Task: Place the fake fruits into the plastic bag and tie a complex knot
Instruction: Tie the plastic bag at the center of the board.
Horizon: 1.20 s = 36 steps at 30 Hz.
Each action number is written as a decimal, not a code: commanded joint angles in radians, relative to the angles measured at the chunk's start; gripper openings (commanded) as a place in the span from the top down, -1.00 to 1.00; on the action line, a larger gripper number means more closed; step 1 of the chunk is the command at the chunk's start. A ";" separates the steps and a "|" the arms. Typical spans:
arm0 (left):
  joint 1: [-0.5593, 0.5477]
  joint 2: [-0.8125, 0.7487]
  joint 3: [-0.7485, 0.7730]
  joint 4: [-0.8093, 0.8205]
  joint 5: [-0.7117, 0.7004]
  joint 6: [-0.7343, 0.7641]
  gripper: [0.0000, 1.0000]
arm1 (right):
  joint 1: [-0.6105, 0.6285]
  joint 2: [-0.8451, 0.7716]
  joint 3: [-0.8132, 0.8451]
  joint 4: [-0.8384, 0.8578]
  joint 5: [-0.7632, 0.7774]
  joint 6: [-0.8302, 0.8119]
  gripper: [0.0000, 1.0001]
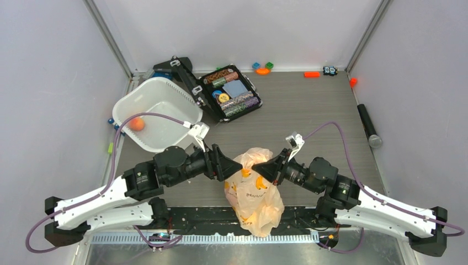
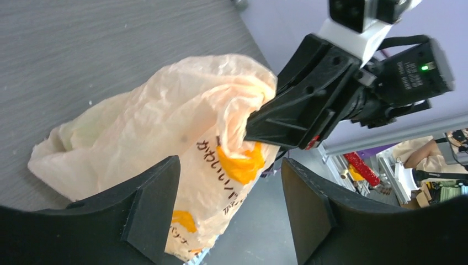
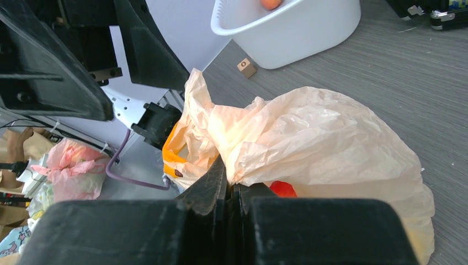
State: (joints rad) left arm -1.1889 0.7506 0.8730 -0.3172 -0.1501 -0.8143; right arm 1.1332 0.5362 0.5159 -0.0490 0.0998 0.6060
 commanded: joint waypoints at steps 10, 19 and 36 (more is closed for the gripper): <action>-0.003 0.043 -0.186 0.234 0.001 -0.249 -0.11 | 0.006 0.015 0.021 0.023 0.059 -0.005 0.90; -0.003 0.082 -0.242 0.395 0.020 -0.270 -0.08 | 0.005 0.017 0.018 0.039 0.062 0.000 0.90; -0.003 0.160 -0.269 0.374 -0.003 -0.257 0.74 | 0.005 -0.015 -0.023 0.204 -0.082 0.107 0.90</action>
State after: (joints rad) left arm -1.1908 0.8837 0.6121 -0.0002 -0.1307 -1.0901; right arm 1.1332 0.5278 0.4931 0.0341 0.0666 0.6701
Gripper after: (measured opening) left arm 0.138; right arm 0.094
